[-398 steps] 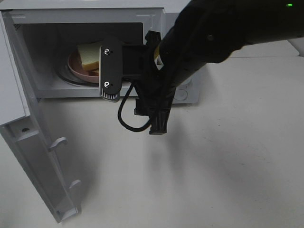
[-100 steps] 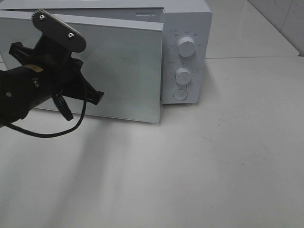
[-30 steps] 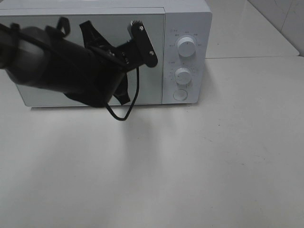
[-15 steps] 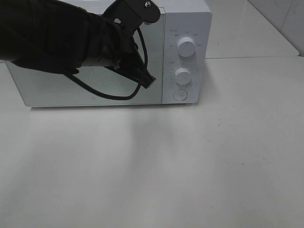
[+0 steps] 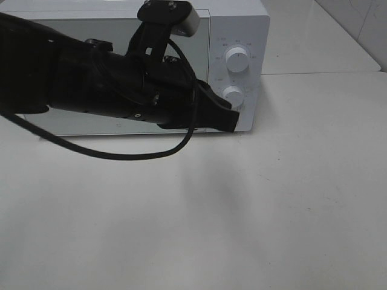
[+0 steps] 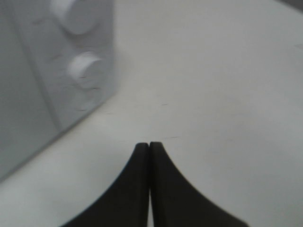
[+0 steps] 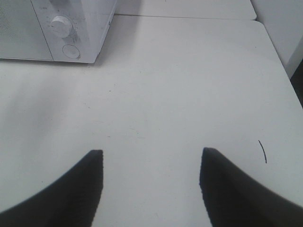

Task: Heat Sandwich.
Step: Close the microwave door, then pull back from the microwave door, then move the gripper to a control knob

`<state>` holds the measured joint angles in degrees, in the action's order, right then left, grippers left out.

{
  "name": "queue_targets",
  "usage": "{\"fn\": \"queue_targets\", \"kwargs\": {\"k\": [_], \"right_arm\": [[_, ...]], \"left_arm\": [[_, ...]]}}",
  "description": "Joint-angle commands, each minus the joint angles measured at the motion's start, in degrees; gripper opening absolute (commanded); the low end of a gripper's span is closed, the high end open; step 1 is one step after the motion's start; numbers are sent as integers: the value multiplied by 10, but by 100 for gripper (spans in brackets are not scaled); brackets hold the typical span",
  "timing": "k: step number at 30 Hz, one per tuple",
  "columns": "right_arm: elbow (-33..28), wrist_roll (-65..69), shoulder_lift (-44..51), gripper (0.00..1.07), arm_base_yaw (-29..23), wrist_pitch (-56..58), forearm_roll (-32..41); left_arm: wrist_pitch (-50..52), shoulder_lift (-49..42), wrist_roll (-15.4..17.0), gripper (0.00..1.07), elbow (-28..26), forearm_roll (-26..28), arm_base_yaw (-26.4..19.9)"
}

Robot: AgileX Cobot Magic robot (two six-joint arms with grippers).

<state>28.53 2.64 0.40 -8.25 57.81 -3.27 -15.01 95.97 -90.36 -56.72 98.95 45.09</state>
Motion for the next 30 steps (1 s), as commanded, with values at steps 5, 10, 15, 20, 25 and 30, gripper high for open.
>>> {"fn": "queue_targets", "kwargs": {"k": [5, 10, 15, 20, 25, 30], "right_arm": [[1, -5, 14, 59, 2, -7, -5], [1, -5, 14, 59, 2, -7, -5], [1, -5, 14, 59, 2, -7, -5], [1, -5, 14, 59, 2, -7, -5], [1, -5, 14, 59, 2, -7, -5], [1, -5, 14, 59, 2, -7, -5]], "left_arm": [[-248, -7, 300, 0, -20, -306, -77], [-313, -7, 478, 0, -43, -498, -104], [-357, -13, 575, 31, -49, -578, -121], [-371, -44, 651, 77, -48, -642, -144], [-391, -112, 752, 77, -47, -748, -205], [-441, -169, 788, 77, -47, -798, -295]]}}
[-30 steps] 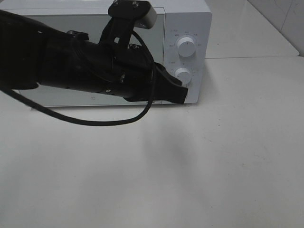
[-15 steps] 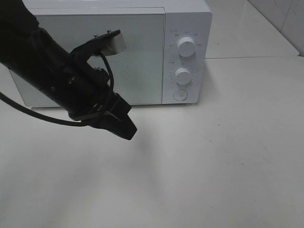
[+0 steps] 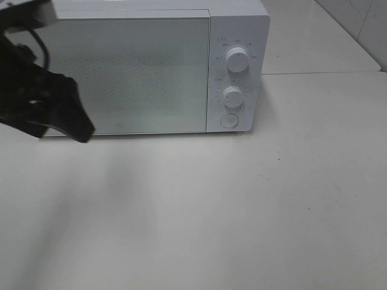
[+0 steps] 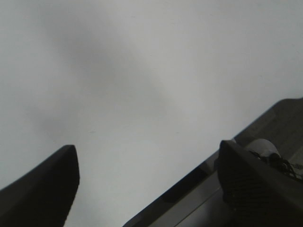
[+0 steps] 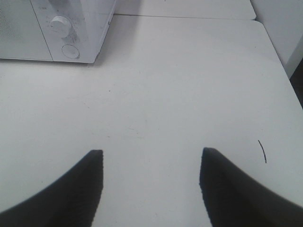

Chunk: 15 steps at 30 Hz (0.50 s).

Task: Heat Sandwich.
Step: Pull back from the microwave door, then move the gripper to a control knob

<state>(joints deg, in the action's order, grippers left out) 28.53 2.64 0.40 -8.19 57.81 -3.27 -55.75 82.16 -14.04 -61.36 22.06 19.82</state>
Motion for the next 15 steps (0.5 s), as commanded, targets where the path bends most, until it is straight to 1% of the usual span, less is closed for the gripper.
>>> {"fn": "queue_targets", "kwargs": {"k": [1, 2, 3, 4, 6, 7, 8, 9, 10, 11, 12, 13, 15], "right_arm": [[1, -5, 14, 59, 2, -7, -5], [1, -5, 14, 59, 2, -7, -5], [1, -5, 14, 59, 2, -7, -5], [1, -5, 14, 59, 2, -7, -5], [1, -5, 14, 59, 2, -7, -5], [1, -5, 14, 59, 2, -7, -5], [1, -5, 14, 59, 2, -7, -5], [1, -5, 14, 59, 2, -7, -5], [1, -5, 14, 59, 2, -7, -5], [1, -5, 14, 59, 2, -7, -5], [1, -5, 14, 59, 2, -7, -5], [1, -5, 14, 59, 2, -7, -5], [1, -5, 14, 59, 2, -7, -5]], "left_arm": [[-42, -40, 30, 77, -1, -37, -57], [-42, -40, 30, 77, -1, -37, -57], [-50, -53, 36, 77, -1, -48, -75], [-65, -76, 45, 77, -1, -74, -102], [-77, -102, 65, 77, 0, -104, -128], [-77, -102, 65, 77, 0, -104, -128], [-81, -117, 77, 77, 5, -119, -139], [-81, -147, 97, 76, 18, -139, -159], [-80, -164, 103, 76, 28, -146, -168], [-80, -178, 108, 76, 39, -148, -175], [-80, -178, 108, 76, 39, -148, -175], [-80, -217, 111, 76, 65, -150, -186], [-80, -251, 115, 76, 89, -151, -190]]}}
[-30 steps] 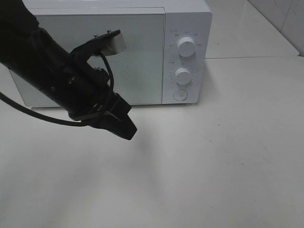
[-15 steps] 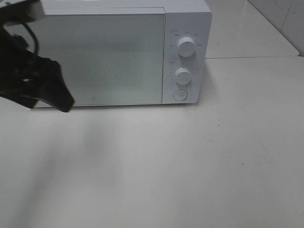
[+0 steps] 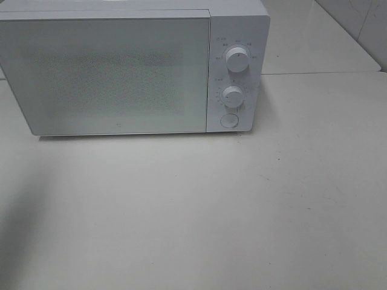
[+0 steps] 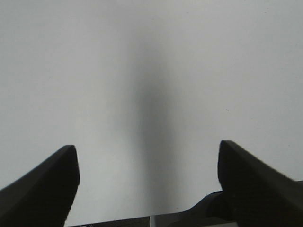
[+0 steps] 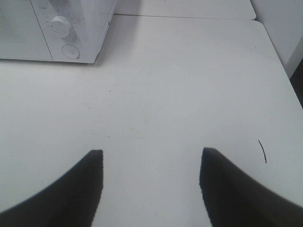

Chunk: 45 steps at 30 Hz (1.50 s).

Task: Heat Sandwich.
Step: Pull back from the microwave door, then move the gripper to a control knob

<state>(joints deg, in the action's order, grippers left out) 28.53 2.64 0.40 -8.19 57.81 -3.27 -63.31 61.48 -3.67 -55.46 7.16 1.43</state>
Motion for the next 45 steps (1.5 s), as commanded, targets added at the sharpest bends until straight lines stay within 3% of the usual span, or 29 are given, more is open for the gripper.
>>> {"fn": "queue_targets", "kwargs": {"k": [1, 9, 14, 25, 45], "right_arm": [[1, -5, 14, 59, 2, -7, -5], [1, -5, 14, 59, 2, -7, -5], [1, -5, 14, 59, 2, -7, -5], [1, -5, 14, 59, 2, -7, -5], [1, -4, 14, 59, 2, -7, -5]], "left_arm": [[-4, -64, 15, 76, 41, -4, -6], [-3, -209, 64, 76, 134, -48, -6], [-3, -295, 72, 76, 176, -72, -6], [1, -470, 84, 76, 246, -72, -6], [20, -614, 86, 76, 258, -81, -6]]}}
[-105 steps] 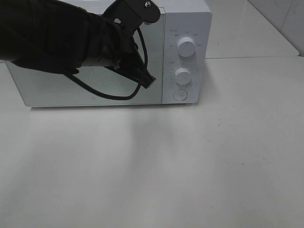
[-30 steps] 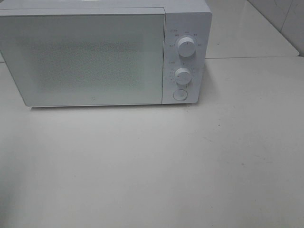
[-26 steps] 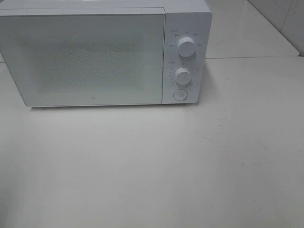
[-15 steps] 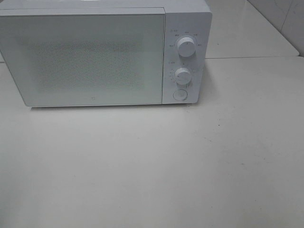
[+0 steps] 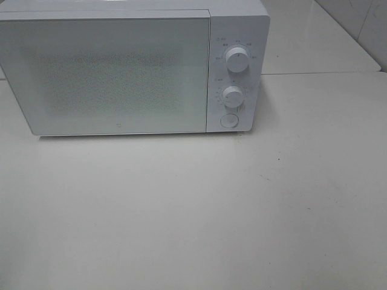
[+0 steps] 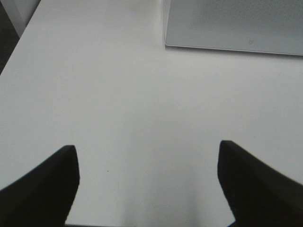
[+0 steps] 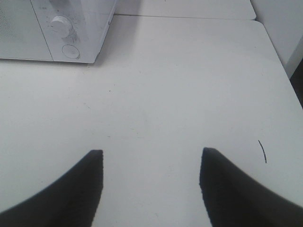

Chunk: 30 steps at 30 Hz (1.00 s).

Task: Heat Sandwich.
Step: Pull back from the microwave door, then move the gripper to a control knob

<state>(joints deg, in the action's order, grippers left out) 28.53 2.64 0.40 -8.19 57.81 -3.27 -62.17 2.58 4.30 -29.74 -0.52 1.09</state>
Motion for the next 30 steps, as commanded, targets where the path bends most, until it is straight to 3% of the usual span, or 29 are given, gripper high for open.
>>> {"fn": "queue_targets", "kwargs": {"k": [1, 30], "right_arm": [[1, -4, 14, 59, 2, -7, -5], [1, -4, 11, 59, 2, -7, -5]], "left_arm": [[9, -33, 7, 76, 1, -5, -3], [9, -42, 9, 76, 1, -9, -3]]}}
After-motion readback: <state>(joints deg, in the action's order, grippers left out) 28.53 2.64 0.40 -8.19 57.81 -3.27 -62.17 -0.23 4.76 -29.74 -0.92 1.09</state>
